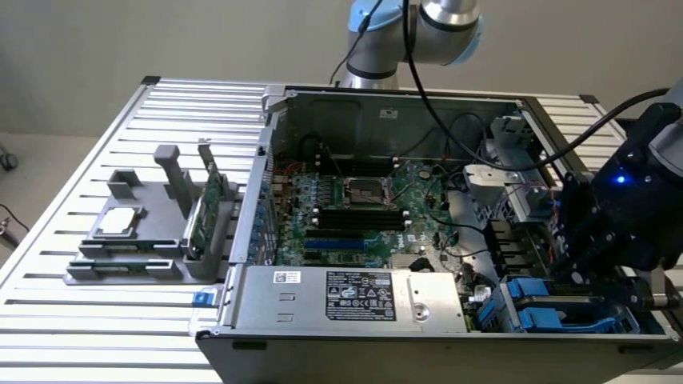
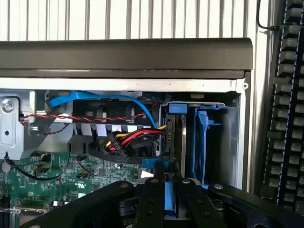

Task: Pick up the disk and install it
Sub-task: 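Insert the second disk wire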

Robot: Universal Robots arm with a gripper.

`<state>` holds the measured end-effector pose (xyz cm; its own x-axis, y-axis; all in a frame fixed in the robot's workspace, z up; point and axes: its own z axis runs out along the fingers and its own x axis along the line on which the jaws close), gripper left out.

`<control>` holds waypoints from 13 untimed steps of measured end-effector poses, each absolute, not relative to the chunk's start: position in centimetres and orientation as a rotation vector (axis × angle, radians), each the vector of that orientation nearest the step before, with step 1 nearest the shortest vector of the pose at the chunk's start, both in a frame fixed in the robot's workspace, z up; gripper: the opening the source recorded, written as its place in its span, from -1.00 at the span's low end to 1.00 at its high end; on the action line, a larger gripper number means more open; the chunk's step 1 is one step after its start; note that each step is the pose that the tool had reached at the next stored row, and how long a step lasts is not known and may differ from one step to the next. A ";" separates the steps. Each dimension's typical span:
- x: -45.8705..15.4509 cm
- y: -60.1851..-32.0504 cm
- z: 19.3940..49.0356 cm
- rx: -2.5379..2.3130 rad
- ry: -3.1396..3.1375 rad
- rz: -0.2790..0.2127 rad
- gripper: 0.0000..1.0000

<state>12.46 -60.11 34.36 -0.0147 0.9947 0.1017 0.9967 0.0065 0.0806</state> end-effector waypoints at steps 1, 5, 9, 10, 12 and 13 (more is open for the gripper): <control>12.5 -60.1 34.3 -2.193 -2.216 -0.204 -0.67; 12.5 -60.3 34.2 -2.190 -2.212 -0.212 -0.67; 12.6 -60.4 34.0 -2.186 -2.208 -0.220 -0.67; 12.6 -60.5 34.0 -2.185 -2.207 -0.221 -0.67; 12.6 -60.5 33.9 -2.184 -2.205 -0.223 -0.67; 12.6 -60.6 33.9 -2.183 -2.205 -0.224 -0.67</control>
